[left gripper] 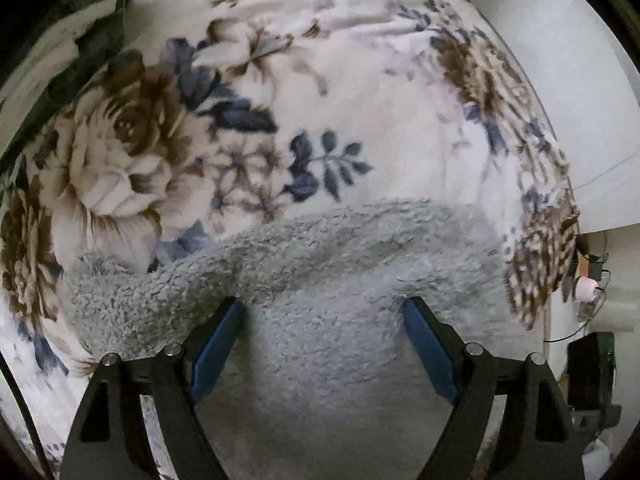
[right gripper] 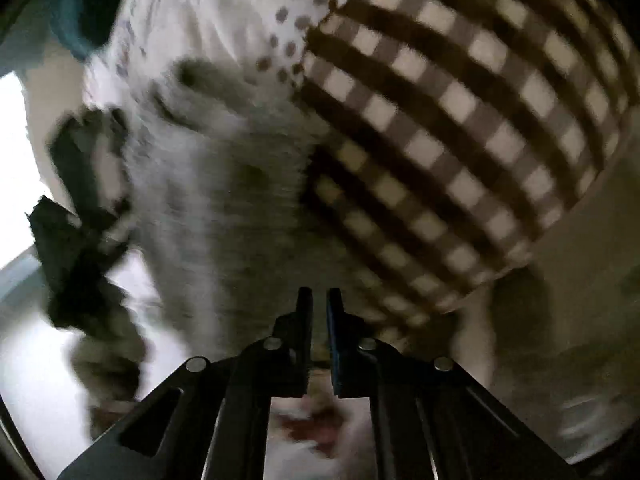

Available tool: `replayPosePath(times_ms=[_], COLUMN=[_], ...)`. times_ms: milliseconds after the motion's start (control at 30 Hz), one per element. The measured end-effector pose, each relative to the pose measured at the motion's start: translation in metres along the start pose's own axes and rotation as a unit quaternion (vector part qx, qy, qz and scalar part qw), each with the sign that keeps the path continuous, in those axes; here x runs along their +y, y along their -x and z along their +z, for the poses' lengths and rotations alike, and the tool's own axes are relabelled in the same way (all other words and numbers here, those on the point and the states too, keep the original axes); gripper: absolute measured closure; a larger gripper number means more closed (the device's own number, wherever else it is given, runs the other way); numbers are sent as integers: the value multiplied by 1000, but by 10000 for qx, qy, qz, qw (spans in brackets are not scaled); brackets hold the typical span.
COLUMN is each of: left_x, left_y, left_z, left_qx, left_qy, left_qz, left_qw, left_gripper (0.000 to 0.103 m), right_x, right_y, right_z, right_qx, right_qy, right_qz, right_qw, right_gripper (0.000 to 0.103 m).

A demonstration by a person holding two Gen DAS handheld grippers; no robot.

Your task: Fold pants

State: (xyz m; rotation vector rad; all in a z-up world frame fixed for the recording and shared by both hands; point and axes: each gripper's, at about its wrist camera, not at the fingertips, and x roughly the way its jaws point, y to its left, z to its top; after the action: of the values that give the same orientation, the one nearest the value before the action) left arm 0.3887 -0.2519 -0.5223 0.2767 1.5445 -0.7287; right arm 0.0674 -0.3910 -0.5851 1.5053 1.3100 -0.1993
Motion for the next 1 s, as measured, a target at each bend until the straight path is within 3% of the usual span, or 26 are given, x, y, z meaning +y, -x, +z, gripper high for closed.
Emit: replayPosePath(times_ms=[33,67,100,133,233,300,333,500,567,633,700,767,800,900,933,1000], left_x=[-5,-11,-14,-20,-28,-31,-31,-28,-28,-28,-25,-16,-8,19,27,46], left_y=[4,8,10,10,-3,-12,-15,-17,-17,-16,-7,8,18,46,53,67], left_z=[0,0,1,1,8,8,7,4,2,0,-2,-6,-9,-24,-29,-42], left_qx=[-29,-63,-73,-72,26,75,81,64,35,22,-61,-233,-343,-740,-860,-1087], left_qy=[-63,-165,-232,-344,-503,-546,-540,-420,-442,-425,-371,-131,64,653,794,1103], left_qz=[-3,23,40,63,137,167,200,50,23,-45,-71,-289,-419,-861,-895,-829], left_qw=[10000,9998,9997,9994,9986,9983,9983,9991,9990,9991,9993,9992,9985,9914,9891,9845], left_gripper=[21,21,21,21,21,21,21,21,21,21,21,21,21,17,4,1], right_x=[-1,1,2,7,20,30,36,48,35,11,7,11,15,30,38,52], right_y=[4,8,10,9,-19,-39,-44,-1,7,-4,-17,-11,-6,16,22,33], right_z=[1,2,3,4,10,12,8,-26,-20,-16,-8,-3,1,9,12,24], right_qx=[-65,-161,-223,-276,56,99,97,-558,-433,-216,-5,-128,-211,-445,-502,-677], right_qy=[-34,-34,-42,-53,-36,93,169,581,541,183,125,218,288,598,722,895], right_qz=[177,462,647,925,1230,743,509,-230,-539,-455,-342,-394,-329,-267,-299,-407], right_qw=[9998,9988,9976,9953,9924,9971,9985,9965,9961,9986,9993,9989,9988,9969,9957,9928], right_gripper=[70,39,25,18,23,81,88,96,96,94,78,37,31,28,28,28])
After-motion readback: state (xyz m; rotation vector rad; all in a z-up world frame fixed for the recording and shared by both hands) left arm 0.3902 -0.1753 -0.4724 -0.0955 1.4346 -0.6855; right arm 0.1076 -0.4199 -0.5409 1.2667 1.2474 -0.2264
